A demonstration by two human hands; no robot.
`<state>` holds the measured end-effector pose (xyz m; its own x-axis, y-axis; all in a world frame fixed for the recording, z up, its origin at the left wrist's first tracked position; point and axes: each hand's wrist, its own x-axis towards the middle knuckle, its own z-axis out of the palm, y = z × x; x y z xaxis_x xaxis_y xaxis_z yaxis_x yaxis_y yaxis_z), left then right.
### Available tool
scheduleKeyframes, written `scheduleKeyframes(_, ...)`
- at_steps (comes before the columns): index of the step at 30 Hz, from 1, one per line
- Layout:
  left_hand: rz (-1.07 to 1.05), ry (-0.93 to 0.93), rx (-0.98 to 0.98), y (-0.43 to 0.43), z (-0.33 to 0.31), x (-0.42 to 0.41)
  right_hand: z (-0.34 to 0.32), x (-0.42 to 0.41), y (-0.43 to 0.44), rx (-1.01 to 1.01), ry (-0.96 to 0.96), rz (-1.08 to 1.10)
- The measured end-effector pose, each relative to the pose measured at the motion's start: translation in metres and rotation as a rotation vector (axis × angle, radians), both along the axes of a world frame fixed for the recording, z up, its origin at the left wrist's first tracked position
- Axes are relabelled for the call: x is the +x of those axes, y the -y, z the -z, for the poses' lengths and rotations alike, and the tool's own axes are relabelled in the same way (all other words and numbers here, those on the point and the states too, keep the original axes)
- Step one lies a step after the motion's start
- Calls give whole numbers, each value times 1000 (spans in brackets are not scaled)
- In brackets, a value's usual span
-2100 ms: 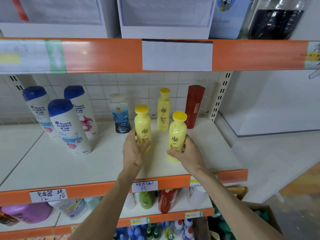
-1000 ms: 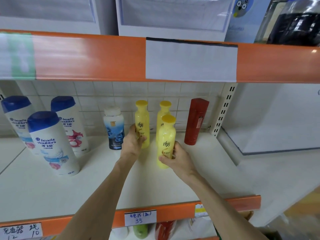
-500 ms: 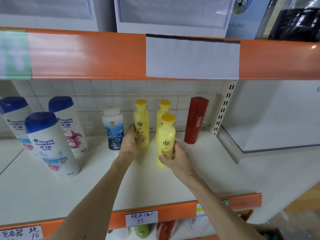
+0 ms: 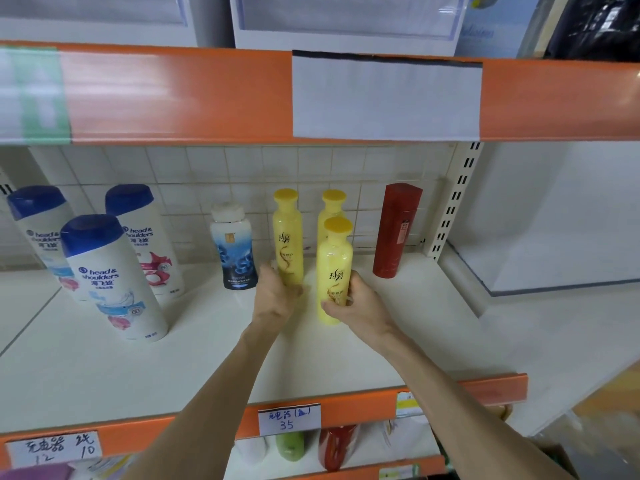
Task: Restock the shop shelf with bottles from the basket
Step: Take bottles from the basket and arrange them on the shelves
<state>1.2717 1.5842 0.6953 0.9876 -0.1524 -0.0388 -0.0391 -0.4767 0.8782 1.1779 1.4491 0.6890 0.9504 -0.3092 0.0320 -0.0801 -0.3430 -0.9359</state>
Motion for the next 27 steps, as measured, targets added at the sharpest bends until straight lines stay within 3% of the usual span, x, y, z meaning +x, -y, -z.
scheduleKeyframes(6, 53, -60, 165, -10, -8, -15, -2, -4, 9, 8, -14, -24)
scheduleKeyframes(10, 79, -62, 374, -22, -11, -20, -1, -5, 6, 23, -19, -47)
scheduleKeyframes(17, 111, 16, 480, -38, -15, -39, -8, -15, 1, 17, -68, 18)
scheduleKeyframes(19, 150, 97, 527, -44, -17, -47, -13, -28, -4, -100, -19, 162)
scheduleKeyframes(22, 247, 212, 602, -51, -25, -62, -29, -53, -17, -502, 94, 338)
scheduleKeyframes(25, 334, 269, 703, -59, -40, -80, -51, -71, -39, -815, 72, 320)
scheduleKeyframes(27, 344, 287, 754, -66, -53, -94, -65, -80, -52, -853, 80, 235)
